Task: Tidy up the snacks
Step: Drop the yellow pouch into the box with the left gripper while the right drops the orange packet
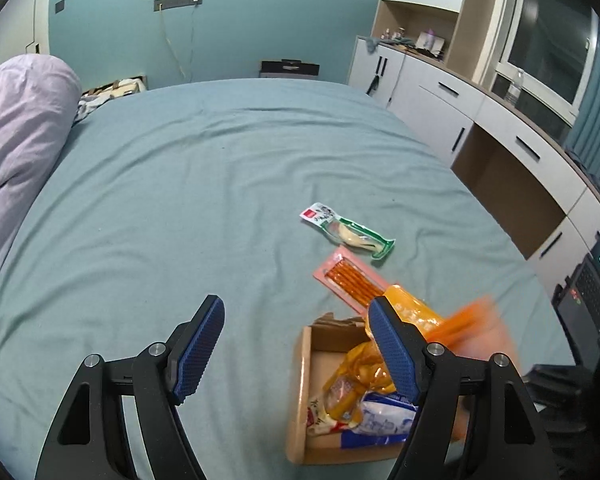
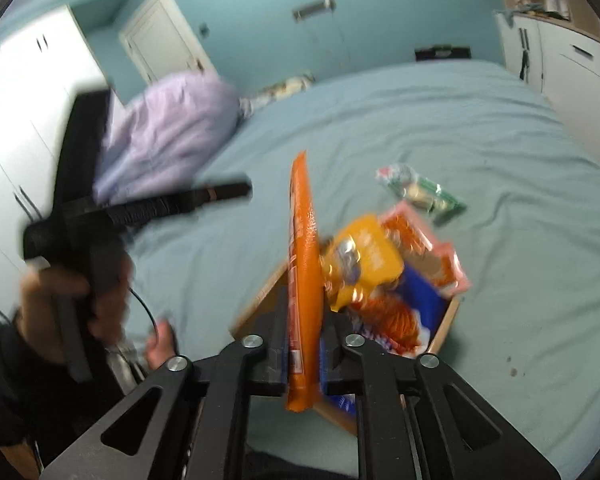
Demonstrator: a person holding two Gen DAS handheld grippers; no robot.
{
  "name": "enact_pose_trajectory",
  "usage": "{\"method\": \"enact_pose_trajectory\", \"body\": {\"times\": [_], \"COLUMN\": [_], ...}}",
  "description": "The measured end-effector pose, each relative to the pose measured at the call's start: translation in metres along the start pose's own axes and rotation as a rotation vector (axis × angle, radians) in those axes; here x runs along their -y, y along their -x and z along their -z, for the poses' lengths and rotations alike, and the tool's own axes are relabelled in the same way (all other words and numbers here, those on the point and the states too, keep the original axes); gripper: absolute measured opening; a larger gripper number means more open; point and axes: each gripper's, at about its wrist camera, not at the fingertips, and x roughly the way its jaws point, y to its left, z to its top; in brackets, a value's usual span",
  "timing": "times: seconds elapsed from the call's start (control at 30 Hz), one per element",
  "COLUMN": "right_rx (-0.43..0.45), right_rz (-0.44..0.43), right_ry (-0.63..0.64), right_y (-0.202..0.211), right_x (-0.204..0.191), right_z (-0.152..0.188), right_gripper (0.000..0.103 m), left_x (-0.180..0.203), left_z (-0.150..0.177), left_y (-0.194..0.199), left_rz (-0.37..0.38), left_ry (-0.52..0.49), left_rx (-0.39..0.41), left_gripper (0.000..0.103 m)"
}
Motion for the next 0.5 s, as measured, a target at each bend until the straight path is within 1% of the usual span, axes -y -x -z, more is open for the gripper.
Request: {"method": "enact_pose_trajectory", "body": {"times": [0.03, 0.1, 0.13, 0.17, 0.2, 0.23, 0.27, 0.3, 0.37, 0.5], "right_rx": [-0.027, -0.037, -0.02, 0.019, 0.058, 0.105, 0.14, 0.174, 0.209, 0.207], "right_rz": [0.036, 0.056, 0.07, 0.085, 0.104, 0.132, 0.152, 0.173, 0.202, 0.21], "right_ry": [-0.018, -0.085, -0.125, -0.153, -0.173, -0.195, -0.21, -0.228, -0.267, -0.32], "right_y": [-0.005, -0.007, -0.003, 0.005, 0.012, 0.022, 0.029, 0.037, 0.046, 0.05], "right_x": [0.005, 0.019, 0.029, 0.036, 0.04, 0.047, 0.051, 0.058, 0.071, 0.087], "right_z": [-0.001, -0.006, -0.008, -0.01, -0.012, -0.014, -0.014, -0.015, -0.016, -0.017], "right_gripper": [0.014, 0.027, 0.043, 0.057, 0.062, 0.07, 0.075, 0.076, 0.077, 0.077], "left_x": [0.002, 0.006, 0.008, 0.01, 0.012, 0.013, 0.013, 0.014, 0.014, 0.014], "left_z": [0.0, 0.002, 0.002, 0.003, 0.003, 0.003, 0.003, 0.003, 0.003, 0.004], "left_y": [0.0, -0.001, -0.001, -0.001, -0.001, -0.002, -0.003, -0.003, -0.004, -0.004], "left_rz": [-0.003, -0.011, -0.014, -0.018, -0.021, -0.022, -0.022, -0.021, -0.023, -0.022], "left_ry": [-0.006, -0.026, -0.039, -0.051, -0.058, -0.063, -0.066, -0.068, -0.07, -0.069], "left_rx": [0.0, 0.0, 0.0, -0.001, -0.003, -0.005, -0.008, -0.012, -0.019, -0.029], "left_gripper": [0.075, 0.075, 0.075, 0.075, 0.075, 0.075, 0.075, 0.075, 0.075, 0.075]}}
